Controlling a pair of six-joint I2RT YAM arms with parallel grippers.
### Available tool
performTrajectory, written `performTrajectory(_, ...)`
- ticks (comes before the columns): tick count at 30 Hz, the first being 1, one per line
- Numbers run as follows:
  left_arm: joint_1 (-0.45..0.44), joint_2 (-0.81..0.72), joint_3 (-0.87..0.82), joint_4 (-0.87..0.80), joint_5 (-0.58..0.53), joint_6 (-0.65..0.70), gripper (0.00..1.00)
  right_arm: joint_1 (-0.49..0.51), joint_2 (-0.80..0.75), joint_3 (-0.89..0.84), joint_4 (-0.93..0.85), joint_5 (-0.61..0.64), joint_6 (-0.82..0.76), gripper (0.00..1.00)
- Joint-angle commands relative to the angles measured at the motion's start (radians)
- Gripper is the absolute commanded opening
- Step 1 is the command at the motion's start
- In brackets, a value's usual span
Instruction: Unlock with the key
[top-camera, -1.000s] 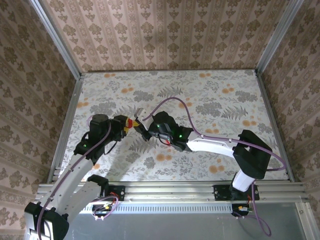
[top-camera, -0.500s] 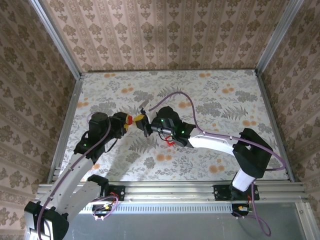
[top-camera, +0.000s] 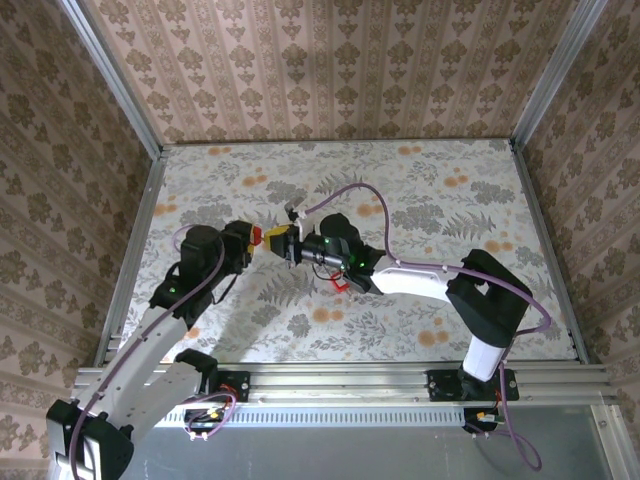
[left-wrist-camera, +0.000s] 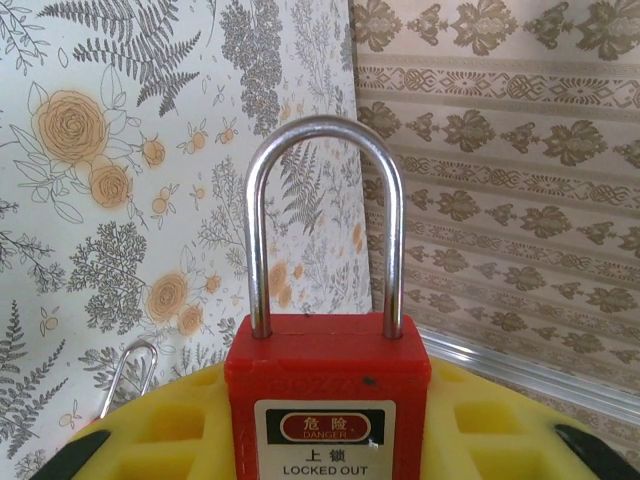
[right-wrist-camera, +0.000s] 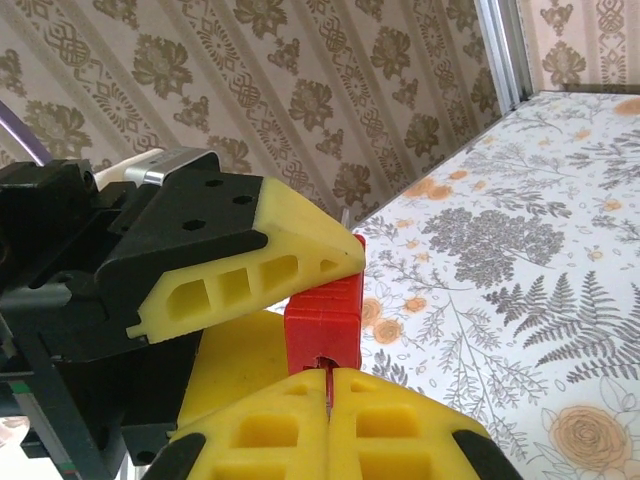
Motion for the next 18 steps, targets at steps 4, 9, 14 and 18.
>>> performTrajectory(4, -0.113, 0.069, -0.004, 0.167, 0.27, -0.023, 0.0, 0.084, 0.021, 0.047, 0.011, 0.045, -0.178, 0.0)
performTrajectory(9, -0.116, 0.126, 0.031, 0.193, 0.322, -0.017, 0.0, 0.107, 0.05, 0.059, 0.003, 0.033, -0.256, 0.0)
performTrajectory(14, -0.141, 0.159, 0.063, 0.249, 0.342, -0.031, 0.0, 0.101, 0.087, 0.038, 0.111, 0.043, -0.226, 0.0)
performTrajectory(18, -0.156, 0.178, 0.076, 0.287, 0.36, -0.028, 0.0, 0.068, 0.117, 0.078, 0.135, -0.033, -0.122, 0.0)
